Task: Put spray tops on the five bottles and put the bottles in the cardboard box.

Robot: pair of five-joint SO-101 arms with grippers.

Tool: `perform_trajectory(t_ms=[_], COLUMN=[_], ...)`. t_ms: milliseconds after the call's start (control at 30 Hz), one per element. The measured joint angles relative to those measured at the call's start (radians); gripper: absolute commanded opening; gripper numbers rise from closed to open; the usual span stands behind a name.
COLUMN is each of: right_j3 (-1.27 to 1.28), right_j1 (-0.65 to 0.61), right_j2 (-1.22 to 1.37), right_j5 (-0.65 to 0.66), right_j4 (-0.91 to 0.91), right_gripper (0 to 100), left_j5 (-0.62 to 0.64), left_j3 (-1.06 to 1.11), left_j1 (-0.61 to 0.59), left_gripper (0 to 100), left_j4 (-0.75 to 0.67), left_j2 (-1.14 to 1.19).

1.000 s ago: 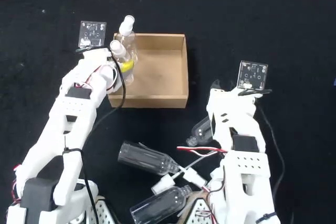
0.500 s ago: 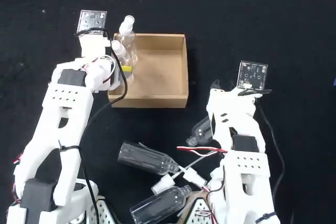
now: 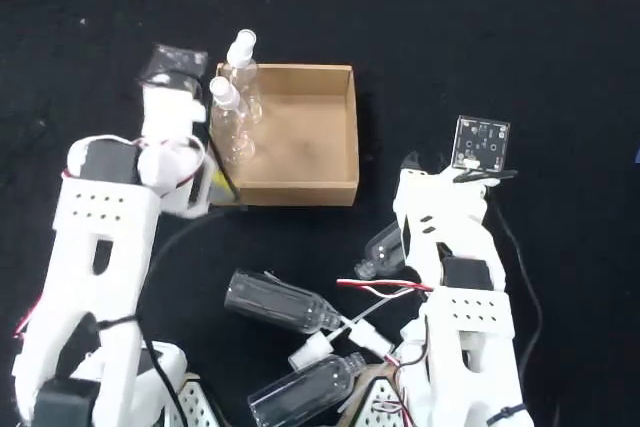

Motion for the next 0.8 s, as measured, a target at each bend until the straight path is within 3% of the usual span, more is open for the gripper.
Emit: perform_trajectory(t_ms=[167,267,500,800], right_j3=[0.0,0.0,0.0,0.0], right_j1=[0.0,0.011,0.086,0.173], right_j2=[0.0,0.0,0.0,0.0], right_j5=[0.0,0.0,0.0,0.0], right_j4=[0.0,0.0,-0.031,-0.037], right_gripper=[12.0,12.0,12.0,12.0], left_j5=[-0.296,-0.374,-0.39,-0.39], left_j3=[0.032,0.118,0.344,0.423], left_j1=[0.164,0.308,0.575,0.623], left_gripper=[29,29,29,29], left_j4=[0.212,0.23,0.023,-0.163], left_j2=[-0.055,-0.08,-0.109,-0.109])
